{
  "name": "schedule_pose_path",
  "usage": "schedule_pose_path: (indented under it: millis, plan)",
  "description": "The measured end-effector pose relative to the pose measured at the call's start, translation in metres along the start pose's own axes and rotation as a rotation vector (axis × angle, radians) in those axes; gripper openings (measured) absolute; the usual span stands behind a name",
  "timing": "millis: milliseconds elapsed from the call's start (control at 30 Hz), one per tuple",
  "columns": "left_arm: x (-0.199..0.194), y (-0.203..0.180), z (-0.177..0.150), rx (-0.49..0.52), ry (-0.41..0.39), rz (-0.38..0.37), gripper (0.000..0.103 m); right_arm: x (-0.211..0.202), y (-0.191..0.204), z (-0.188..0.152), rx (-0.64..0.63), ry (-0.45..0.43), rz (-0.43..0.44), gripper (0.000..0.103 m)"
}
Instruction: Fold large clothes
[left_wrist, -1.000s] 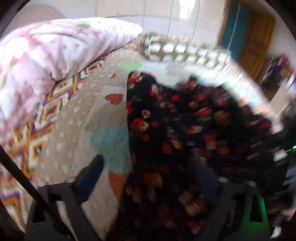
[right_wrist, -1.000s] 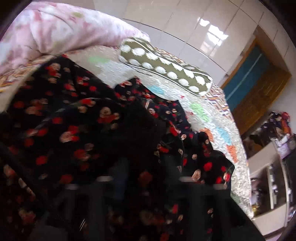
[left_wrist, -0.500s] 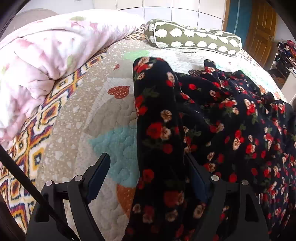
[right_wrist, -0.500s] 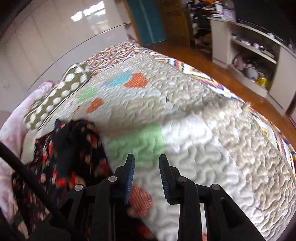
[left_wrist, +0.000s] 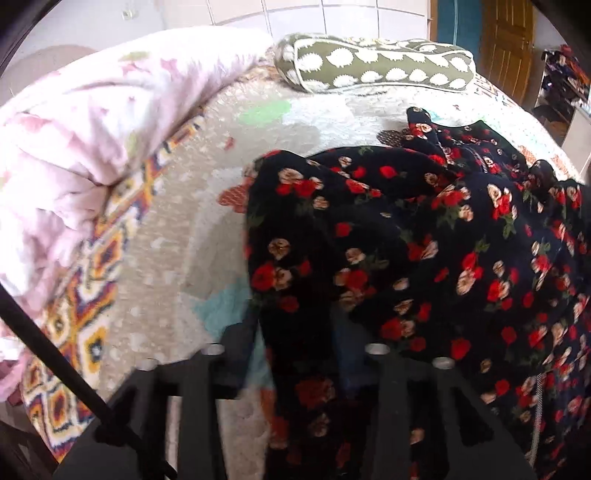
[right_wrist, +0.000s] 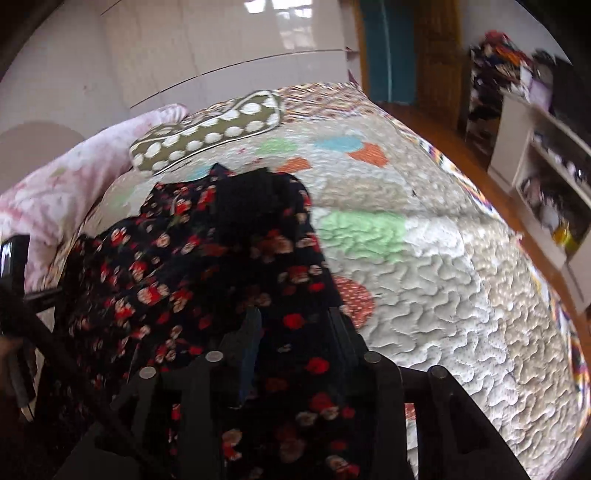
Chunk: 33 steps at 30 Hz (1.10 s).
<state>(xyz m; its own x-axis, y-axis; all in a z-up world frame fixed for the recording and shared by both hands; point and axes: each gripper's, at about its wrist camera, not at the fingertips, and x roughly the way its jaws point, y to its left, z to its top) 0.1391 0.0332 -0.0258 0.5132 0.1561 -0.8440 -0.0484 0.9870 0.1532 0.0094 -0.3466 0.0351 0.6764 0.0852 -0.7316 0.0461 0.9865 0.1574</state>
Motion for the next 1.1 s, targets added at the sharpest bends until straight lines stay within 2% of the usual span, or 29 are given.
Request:
schedule_pose_path:
  millis: [67,133,200,267,400,500,667,800,900,1100]
  plan:
    - [-0.014,0.004,-0.009,0.008,-0.022,0.016,0.053,-0.008,0.017,-0.006,-0.039,-0.007,-0.022,0.042]
    - [-0.031,0.005,-0.022,0.013,-0.034,-0.001,0.053,-0.016,0.036,-0.014,-0.085,-0.009,-0.064,0.042]
    - [-0.056,0.003,-0.041,0.014,-0.062,-0.035,0.065,-0.03,0.051,-0.023,-0.12,-0.026,-0.096,0.042]
    - [-0.083,0.0,-0.064,0.01,-0.099,-0.073,0.075,-0.045,0.065,-0.031,-0.158,-0.048,-0.129,0.047]
    - [-0.11,-0.014,-0.104,-0.01,-0.14,-0.121,0.08,-0.073,0.086,-0.046,-0.227,-0.092,-0.19,0.051]
    - [-0.102,-0.027,-0.124,-0.022,-0.118,-0.131,0.08,-0.092,0.097,-0.054,-0.264,-0.117,-0.219,0.052]
    - [-0.069,-0.043,-0.144,-0.062,-0.004,-0.129,0.081,-0.119,0.099,-0.067,-0.286,-0.156,-0.242,0.056]
    - [-0.068,-0.044,-0.151,-0.096,-0.023,-0.103,0.089,-0.135,0.095,-0.075,-0.287,-0.177,-0.264,0.058]
    - [-0.065,-0.046,-0.155,-0.095,-0.029,-0.082,0.1,-0.142,0.09,-0.077,-0.27,-0.181,-0.247,0.06]
    - [-0.061,-0.043,-0.16,-0.106,-0.05,-0.078,0.103,-0.144,0.086,-0.078,-0.247,-0.163,-0.222,0.06]
